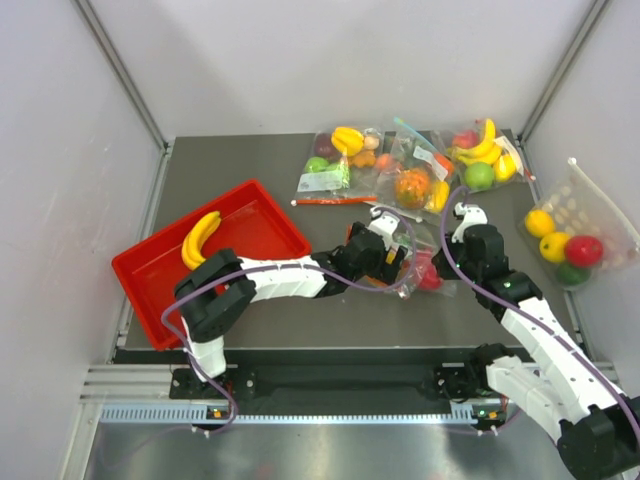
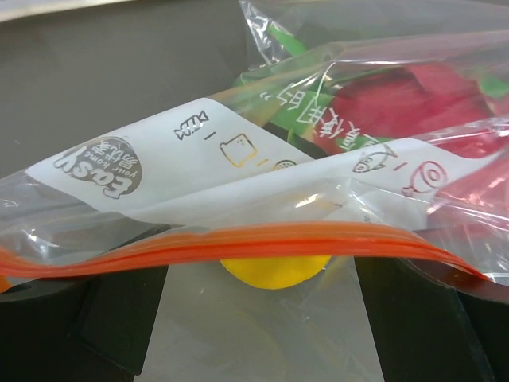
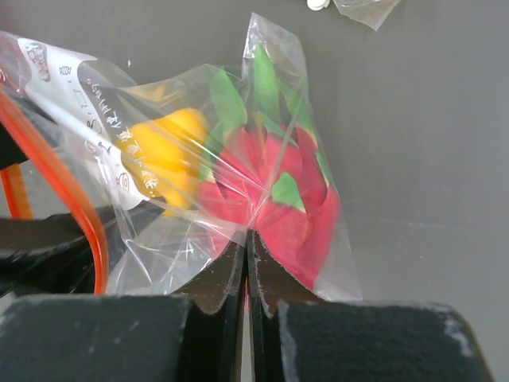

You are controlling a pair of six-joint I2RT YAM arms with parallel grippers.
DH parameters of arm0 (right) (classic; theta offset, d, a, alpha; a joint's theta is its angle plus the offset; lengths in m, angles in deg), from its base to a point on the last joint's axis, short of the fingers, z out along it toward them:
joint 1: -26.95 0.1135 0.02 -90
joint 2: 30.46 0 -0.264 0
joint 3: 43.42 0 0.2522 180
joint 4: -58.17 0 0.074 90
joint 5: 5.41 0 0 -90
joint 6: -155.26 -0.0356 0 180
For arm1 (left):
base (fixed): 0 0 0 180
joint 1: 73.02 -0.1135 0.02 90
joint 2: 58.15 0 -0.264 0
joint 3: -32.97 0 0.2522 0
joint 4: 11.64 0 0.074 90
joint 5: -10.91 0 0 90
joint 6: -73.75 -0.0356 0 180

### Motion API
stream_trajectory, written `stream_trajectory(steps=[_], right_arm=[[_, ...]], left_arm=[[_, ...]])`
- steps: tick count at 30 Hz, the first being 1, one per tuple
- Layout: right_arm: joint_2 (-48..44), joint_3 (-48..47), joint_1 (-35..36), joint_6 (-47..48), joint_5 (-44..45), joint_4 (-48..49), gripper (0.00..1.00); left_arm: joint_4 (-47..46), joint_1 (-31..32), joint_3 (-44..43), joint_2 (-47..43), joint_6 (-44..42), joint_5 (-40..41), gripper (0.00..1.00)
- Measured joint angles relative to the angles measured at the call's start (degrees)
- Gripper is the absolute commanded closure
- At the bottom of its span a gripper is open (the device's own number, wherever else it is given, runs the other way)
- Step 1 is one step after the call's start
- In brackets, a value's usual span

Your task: Open the zip-top bag and remove the fake food

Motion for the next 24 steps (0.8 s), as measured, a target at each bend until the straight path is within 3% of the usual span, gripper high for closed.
stream_trajectory(steps=[11, 14, 15, 18, 22, 24], right_arm=[[0.3, 0.0, 0.0, 0.1, -1.2, -0.2, 1.00], [0.6, 0.0, 0.0, 0.1, -1.3, -0.2, 1.00], [0.7, 0.0, 0.0, 0.1, -1.3, -0.2, 1.00], [1.2, 0.2, 0.0, 0.1, -1.5, -0.1, 1.00], [2.1, 0.8, 0.0, 0.0, -1.5, 0.3, 1.00], [2.8, 0.8, 0.0, 0.0, -1.5, 0.6, 1.00]], left_arm=[[-2.7, -0.4, -1.0, 4.7, 0.3, -2.8, 0.01], [-2.9, -0.4, -1.4, 5.6, 0.4, -3.2, 0.06], [-2.9, -0.4, -1.4, 5.8, 0.4, -3.4, 0.09], [-2.9, -0.4, -1.4, 6.0, 0.4, -4.3, 0.41], [-3.1, -0.4, -1.2, 6.0, 0.1, -5.2, 0.63], [-3.2, -0.4, -0.8, 5.7, -0.1, -5.7, 0.66]])
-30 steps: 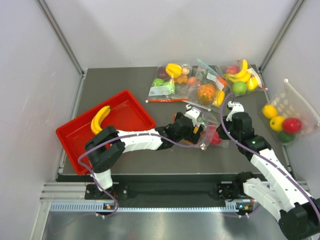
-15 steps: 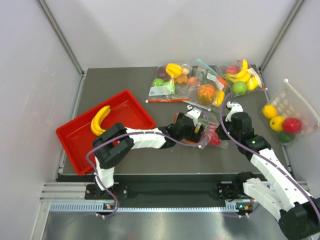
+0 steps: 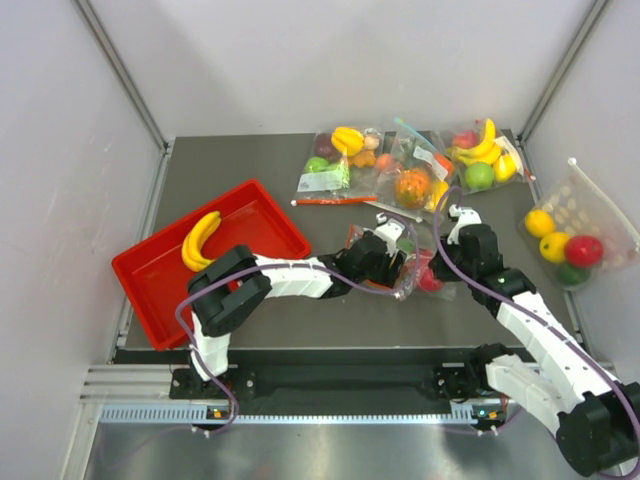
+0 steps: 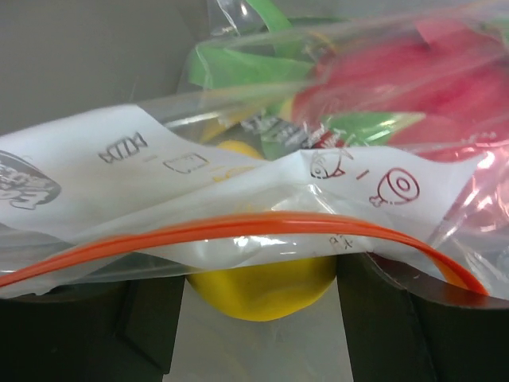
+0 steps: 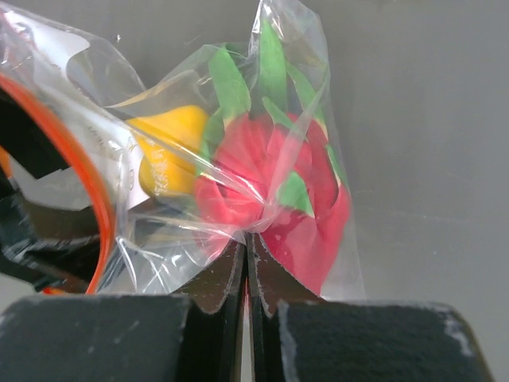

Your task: Open the zip-top bag and remove the fake food

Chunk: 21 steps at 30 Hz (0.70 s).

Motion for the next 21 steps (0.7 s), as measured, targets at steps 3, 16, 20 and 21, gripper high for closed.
stream_trajectory(steps=[3, 16, 20, 21], right_arm=[[0.8, 0.0, 0.0, 0.0, 0.0, 0.4, 1.00], [2.3, 0.2, 0.0, -0.1, 1.6, 2.7, 1.00], [2.5, 0.2, 0.0, -0.2, 1.8, 3.0, 1.00], [2.5, 0.2, 0.0, -0.2, 1.8, 3.1, 1.00]], left_arm=[[0.0, -0.1, 1.5, -1.4, 0.0, -1.3, 0.69], [1.0, -0.4, 8.6, -16.5, 0.5, -4.5, 0.71], [1.3, -1.1, 9.3, -20.7, 1.0, -5.6, 0.71], [1.5, -1.2, 9.3, -21.3, 1.1, -5.6, 0.71]])
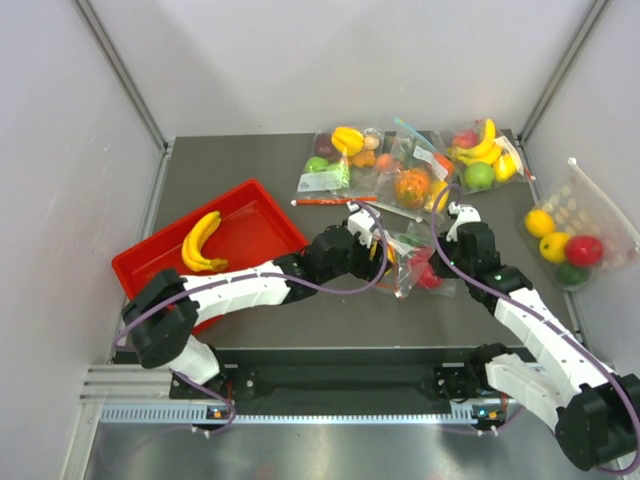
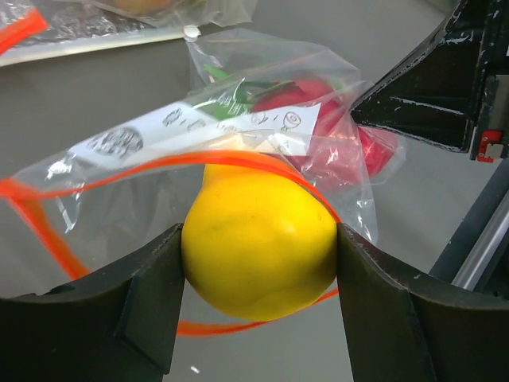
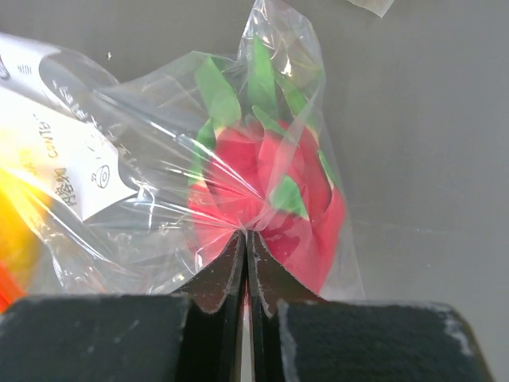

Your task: Open the zip-top bag and remove the fake food

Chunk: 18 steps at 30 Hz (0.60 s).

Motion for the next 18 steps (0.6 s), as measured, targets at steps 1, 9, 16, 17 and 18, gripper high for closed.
stream_trajectory(steps=[1, 9, 16, 17, 18], right_arm=[[0.0, 0.0, 0.0, 0.0, 0.1, 0.0, 1.00], [0.0, 0.0, 0.0, 0.0, 0.7, 0.0, 1.00], [0.0, 0.0, 0.0, 0.0, 0.9, 0.0, 1.00], [0.1, 0.0, 0.0, 0.0, 0.9, 0.0, 1.00], [0.2, 0.0, 0.0, 0.0, 0.9, 0.1, 1.00]], left_arm=[[0.3, -0.3, 0.2, -0.9, 0.2, 0.0, 0.71], [4.2, -3.1, 5.4, -8.8, 0.7, 0.1, 0.70], [9.7, -12.5, 11.5, -21.6, 1.2, 0.3, 0.70], [10.7, -14.3, 12.0, -23.8, 1.3, 0.5, 0.70], [11.2, -15.9, 12.3, -25.2, 1.4, 0.5, 0.70]])
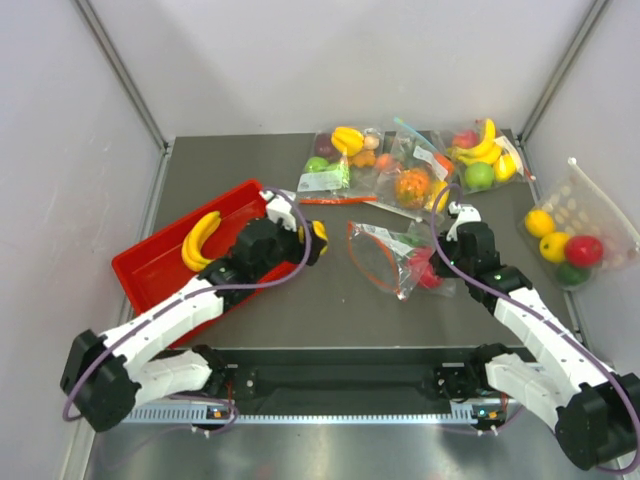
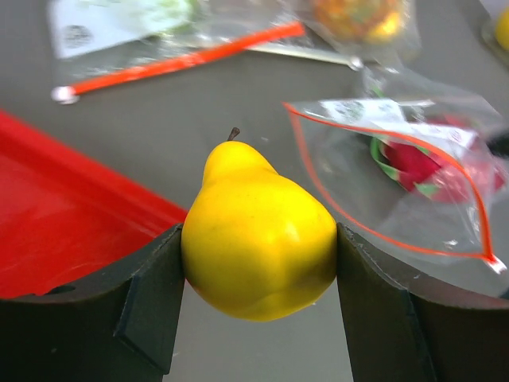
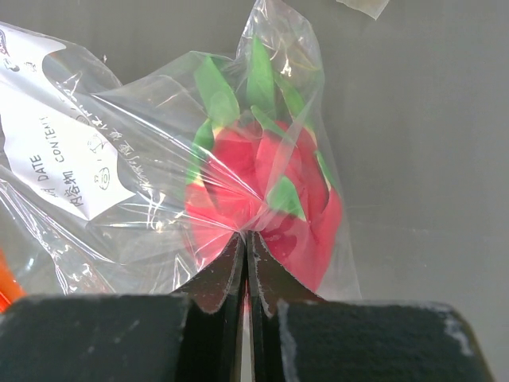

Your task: Open the zip-top bag and remove the fake food

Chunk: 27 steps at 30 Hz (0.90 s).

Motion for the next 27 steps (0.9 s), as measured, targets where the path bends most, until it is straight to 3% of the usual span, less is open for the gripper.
stream_trajectory(steps=[5, 12, 17, 18, 20, 22, 24, 27], right_arm=[[0.4, 0.0, 0.0, 0.0, 0.0, 0.6, 1.00], [0.4, 0.0, 0.0, 0.0, 0.0, 0.7, 1.00], [0.5, 0.0, 0.0, 0.0, 0.0, 0.7, 1.00], [0.5, 0.0, 0.0, 0.0, 0.0, 0.8, 1.00], [0.6, 0.0, 0.0, 0.1, 0.0, 0.9, 1.00], [0.7, 0.0, 0.0, 0.1, 0.0, 1.0, 1.00], [0.7, 0.0, 0.0, 0.1, 0.0, 1.0, 1.00], [0.7, 0.0, 0.0, 0.1, 0.0, 1.1, 1.00]], left_arm=[[4.0, -9.8, 1.3, -5.8, 0.5, 0.3, 0.70], [7.8, -23.9, 4.2, -6.7, 0.8, 1.3, 0.65], [9.4, -25.6, 5.3, -5.5, 0.9, 1.7, 0.45], [9.4, -25.6, 5.3, -5.1, 0.9, 1.9, 0.36], [9.4, -25.6, 5.3, -4.3, 0.9, 2.3, 0.28], [9.4, -25.6, 5.3, -4.0, 0.9, 2.7, 0.08], [9.4, -25.6, 5.3, -4.0, 0.8, 3.0, 0.02], [9.4, -25.6, 5.3, -4.0, 0.9, 3.7, 0.01]])
